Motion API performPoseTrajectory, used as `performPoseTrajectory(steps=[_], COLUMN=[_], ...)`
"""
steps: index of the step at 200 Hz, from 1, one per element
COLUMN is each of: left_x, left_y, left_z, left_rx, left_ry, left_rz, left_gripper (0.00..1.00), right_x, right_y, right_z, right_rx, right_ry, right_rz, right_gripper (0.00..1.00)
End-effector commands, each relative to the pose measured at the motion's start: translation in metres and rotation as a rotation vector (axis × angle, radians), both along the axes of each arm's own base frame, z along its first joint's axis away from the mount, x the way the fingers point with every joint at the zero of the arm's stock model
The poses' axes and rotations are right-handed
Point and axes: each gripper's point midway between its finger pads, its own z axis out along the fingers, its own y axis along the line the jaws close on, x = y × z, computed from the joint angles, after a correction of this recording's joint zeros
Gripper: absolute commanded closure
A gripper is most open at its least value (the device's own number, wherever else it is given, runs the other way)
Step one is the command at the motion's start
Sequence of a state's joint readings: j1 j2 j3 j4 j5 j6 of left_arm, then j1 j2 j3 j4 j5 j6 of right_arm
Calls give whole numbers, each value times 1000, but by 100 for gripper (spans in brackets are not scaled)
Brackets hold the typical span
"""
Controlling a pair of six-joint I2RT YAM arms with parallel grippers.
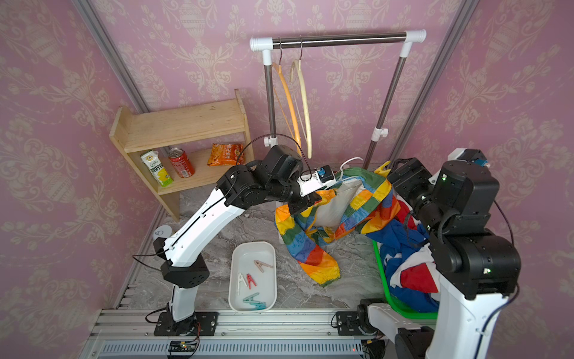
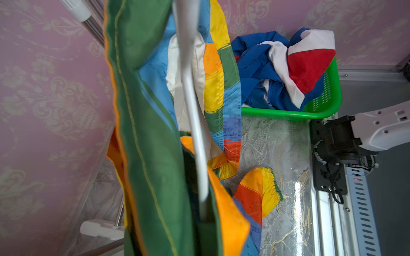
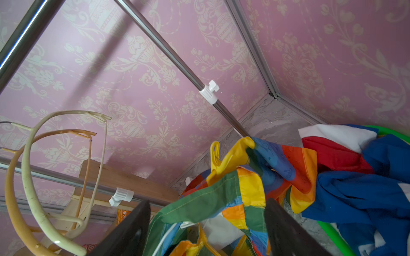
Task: Remove the clothespins securing jackets to the hanger
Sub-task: Remove the clothespin from the hanger.
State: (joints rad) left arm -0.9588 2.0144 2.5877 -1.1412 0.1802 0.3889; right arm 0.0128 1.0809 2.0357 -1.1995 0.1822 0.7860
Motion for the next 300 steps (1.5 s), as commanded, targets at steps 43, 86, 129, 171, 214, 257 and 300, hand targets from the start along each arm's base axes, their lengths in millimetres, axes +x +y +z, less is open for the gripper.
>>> performPoseTrajectory(steps=[43,86,129,171,214,257,300], left_x=[21,21,22,19,18,19,20], left_y=[19,25,28,29,34,33,31], left_z=[21,19,15,14,11,9,8], left_rx=[-15,-6,9,6,17,22,30], left_ry=[-306,-361,-396,-418,-457,-473,-482], left_rz=[52,47,42,31,48,44,40], left_gripper=[100,100,100,100,100,100,100], right_x=[28,45,49,58,69,72,73], right_y=[8,20,21,17,8,10,7], right_z=[-66,-90,-90,-83,-84,-99,-109], right_rx=[394,581,600,615,629,660,681], right_ry=[93,157,138,91,99,128,148], right_rz=[0,61,76,68,53,54,39], right_gripper=[22,20,17,21,27,30,33])
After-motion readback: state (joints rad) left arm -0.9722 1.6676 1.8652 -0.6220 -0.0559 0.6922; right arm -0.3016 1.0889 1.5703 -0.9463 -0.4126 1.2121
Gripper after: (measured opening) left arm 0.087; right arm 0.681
